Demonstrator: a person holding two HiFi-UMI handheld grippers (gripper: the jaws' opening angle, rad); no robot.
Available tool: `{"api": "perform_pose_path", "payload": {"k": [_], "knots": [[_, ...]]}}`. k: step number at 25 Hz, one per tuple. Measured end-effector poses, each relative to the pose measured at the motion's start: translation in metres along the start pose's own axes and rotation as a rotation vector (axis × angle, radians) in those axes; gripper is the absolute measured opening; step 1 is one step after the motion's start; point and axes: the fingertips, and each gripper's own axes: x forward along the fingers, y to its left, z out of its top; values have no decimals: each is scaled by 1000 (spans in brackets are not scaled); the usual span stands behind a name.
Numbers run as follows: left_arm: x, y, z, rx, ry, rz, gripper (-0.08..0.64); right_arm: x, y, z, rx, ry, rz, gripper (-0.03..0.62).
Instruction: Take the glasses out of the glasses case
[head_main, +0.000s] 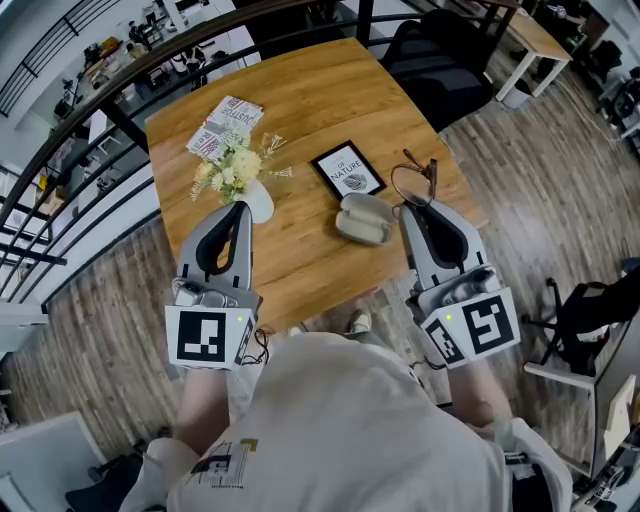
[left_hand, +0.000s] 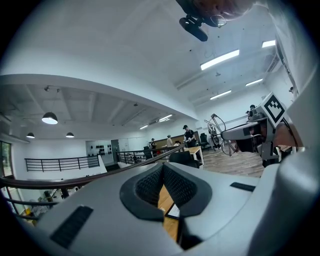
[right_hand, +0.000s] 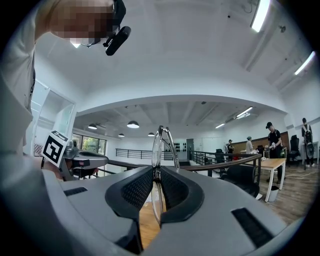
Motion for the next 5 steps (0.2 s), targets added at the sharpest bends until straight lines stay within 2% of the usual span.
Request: {"api": "perform_pose_path", "payload": {"k": [5], "knots": [[-2, 1, -1, -3, 5, -2, 15, 0, 3, 0, 1, 7, 4, 68]]}}
